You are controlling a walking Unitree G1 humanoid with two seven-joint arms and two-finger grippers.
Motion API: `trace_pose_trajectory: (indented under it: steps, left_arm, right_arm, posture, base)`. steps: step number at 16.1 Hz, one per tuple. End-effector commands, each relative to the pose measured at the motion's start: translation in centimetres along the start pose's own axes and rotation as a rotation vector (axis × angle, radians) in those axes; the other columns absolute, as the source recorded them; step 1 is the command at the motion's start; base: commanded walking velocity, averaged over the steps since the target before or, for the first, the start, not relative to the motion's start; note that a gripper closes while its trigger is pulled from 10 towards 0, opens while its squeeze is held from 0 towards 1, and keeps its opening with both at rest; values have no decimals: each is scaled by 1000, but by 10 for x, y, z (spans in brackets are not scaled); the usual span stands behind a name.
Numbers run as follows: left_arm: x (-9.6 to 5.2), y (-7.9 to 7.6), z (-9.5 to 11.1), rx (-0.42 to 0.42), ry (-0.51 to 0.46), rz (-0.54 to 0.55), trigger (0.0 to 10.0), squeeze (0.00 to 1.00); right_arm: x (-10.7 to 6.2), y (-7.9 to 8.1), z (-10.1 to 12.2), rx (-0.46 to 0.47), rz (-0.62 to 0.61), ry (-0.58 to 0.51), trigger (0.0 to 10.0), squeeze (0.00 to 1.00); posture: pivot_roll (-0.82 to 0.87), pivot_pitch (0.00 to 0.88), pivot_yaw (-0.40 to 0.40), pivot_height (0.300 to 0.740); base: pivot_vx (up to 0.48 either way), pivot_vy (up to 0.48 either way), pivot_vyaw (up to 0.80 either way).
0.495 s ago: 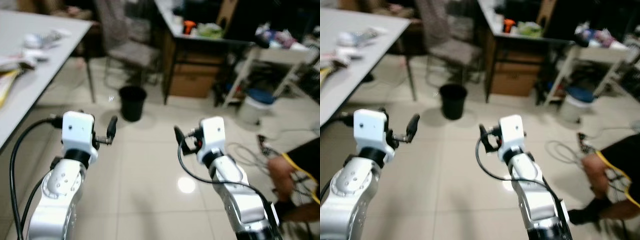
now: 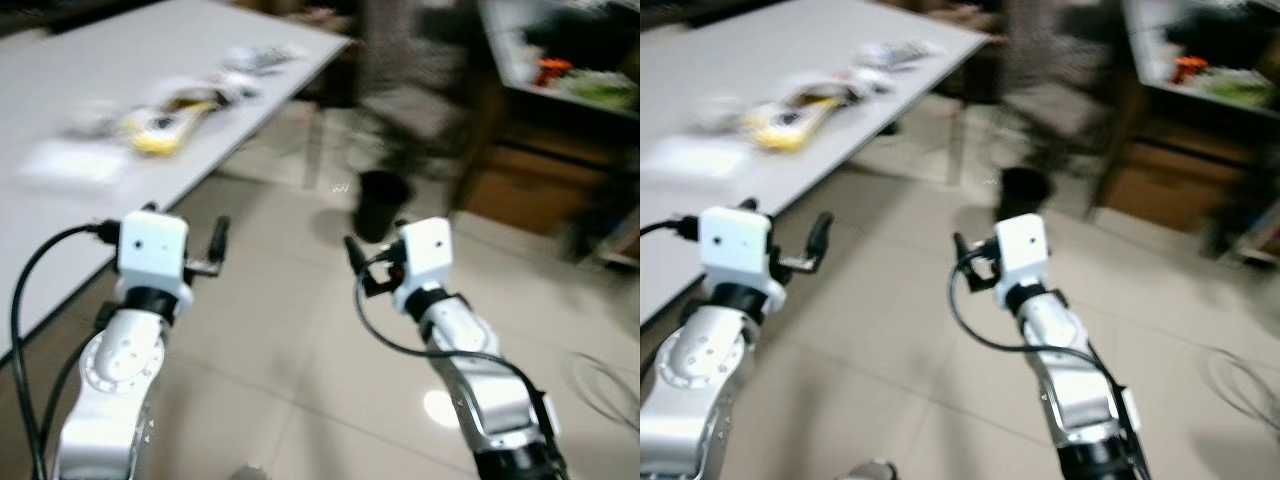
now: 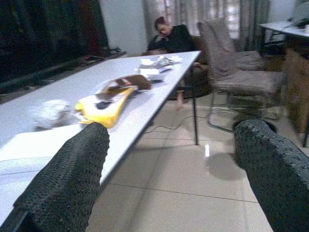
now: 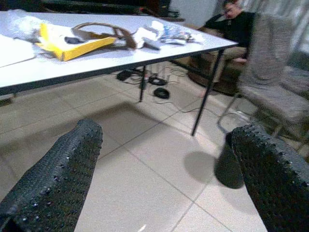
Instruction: Picking trash to rubbish bin
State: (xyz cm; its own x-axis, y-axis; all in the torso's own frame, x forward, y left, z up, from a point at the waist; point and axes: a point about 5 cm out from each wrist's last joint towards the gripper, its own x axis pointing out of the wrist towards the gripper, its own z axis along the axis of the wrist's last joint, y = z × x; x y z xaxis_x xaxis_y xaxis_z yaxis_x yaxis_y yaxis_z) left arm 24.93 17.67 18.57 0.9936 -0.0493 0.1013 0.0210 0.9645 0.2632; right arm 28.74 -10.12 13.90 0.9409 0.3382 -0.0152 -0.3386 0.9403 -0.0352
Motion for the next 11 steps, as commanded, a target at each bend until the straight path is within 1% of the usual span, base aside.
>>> trace_pose_trajectory:
  steps: [1, 3, 5, 6, 8, 11]
  left_arm:
    - [5, 1, -3, 18, 11, 23, 10000, 0]
    - [11, 4, -6, 23, 21, 45, 10000, 0]
    - [16, 7, -7, 27, 20, 58, 10000, 0]
    - [23, 7, -11, 22, 21, 58, 10000, 0]
    - [25, 7, -11, 21, 21, 55, 10000, 0]
    - [30, 7, -11, 1, 18, 55, 10000, 0]
  right_arm:
    - [2, -8, 4, -14, -25, -22, 10000, 0]
    - [9, -23, 7, -76, -105, -30, 10000, 0]
    - [13, -28, 13, -123, -116, -58, 10000, 0]
    - [15, -27, 13, -92, -93, -63, 10000, 0]
    - [15, -26, 12, -78, -79, -63, 10000, 0]
    - [19, -18, 13, -95, -39, -77, 10000, 0]
  posture:
    - [80, 0, -111, 740]
    - [74, 0, -105, 740]
    - [67, 0, -98, 740]
    - [63, 0, -99, 740]
    - [62, 0, -100, 740]
    - [56, 0, -98, 740]
  base:
    - [266, 0, 800]
    - [294, 0, 0]
    - [317, 0, 0]
    - [330, 0, 0]
    - [356, 0, 0]
    - [379, 0, 0]
